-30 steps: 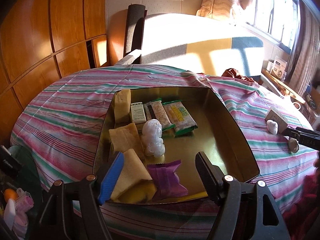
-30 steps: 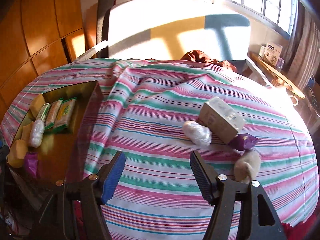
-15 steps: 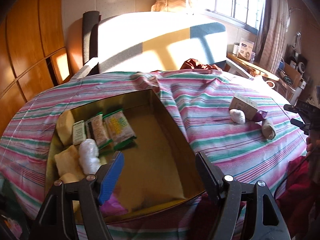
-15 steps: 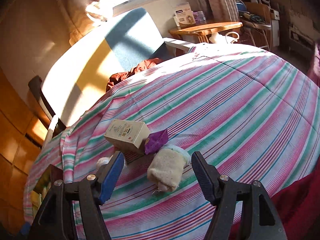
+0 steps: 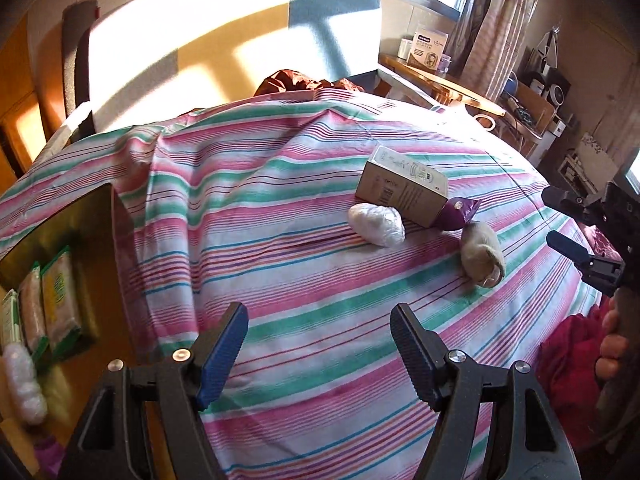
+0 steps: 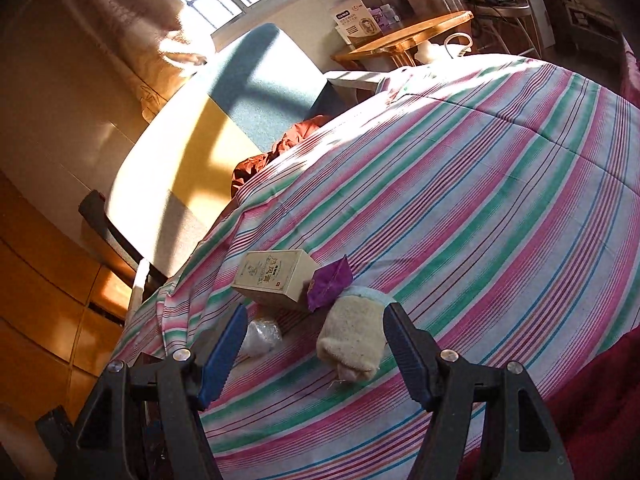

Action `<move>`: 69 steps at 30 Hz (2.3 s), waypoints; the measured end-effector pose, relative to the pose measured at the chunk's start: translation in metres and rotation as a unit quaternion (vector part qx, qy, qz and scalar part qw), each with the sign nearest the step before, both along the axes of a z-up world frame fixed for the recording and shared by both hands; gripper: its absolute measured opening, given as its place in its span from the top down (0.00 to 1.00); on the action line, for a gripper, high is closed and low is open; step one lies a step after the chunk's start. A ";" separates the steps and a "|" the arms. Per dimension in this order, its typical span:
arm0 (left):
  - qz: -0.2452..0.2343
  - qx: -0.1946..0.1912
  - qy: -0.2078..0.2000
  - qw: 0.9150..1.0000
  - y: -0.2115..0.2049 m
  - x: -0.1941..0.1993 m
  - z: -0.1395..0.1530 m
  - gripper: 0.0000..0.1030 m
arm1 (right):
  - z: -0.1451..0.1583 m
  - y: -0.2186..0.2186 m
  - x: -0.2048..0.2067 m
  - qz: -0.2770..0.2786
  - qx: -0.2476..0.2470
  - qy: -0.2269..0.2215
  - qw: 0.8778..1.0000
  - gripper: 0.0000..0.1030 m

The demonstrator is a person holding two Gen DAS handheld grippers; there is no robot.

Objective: Organize objects
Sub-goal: 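Move both tools toward the items lying on the striped bedspread, then grasp the plastic-wrapped ball with the left tool while the right tool grasps the beige sock roll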

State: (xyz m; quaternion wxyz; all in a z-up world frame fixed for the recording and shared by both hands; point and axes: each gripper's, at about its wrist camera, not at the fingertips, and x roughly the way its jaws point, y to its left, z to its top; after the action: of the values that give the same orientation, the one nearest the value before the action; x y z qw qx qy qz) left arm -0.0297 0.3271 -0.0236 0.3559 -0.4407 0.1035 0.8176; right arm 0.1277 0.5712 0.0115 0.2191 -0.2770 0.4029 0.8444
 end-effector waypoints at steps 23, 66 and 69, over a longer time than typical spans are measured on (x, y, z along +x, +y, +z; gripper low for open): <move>-0.067 -0.011 -0.023 0.997 0.105 -0.045 -0.049 0.57 | -0.009 0.005 -0.001 0.005 -0.037 0.010 0.999 0.31; 0.068 0.045 0.093 0.992 -0.130 0.041 0.041 0.63 | -0.065 -0.024 -0.086 0.082 0.066 -0.252 0.962 0.49; 0.091 0.043 0.094 0.990 -0.146 0.038 0.043 0.63 | -0.064 -0.026 -0.082 0.085 0.061 -0.250 0.963 0.49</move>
State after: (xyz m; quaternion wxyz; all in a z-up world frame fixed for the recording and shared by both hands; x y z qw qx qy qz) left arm 0.0084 0.1814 0.0193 0.2871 -0.3534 0.0611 0.8882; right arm 0.0455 0.5447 -0.0524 0.2567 -0.4985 0.2581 0.7868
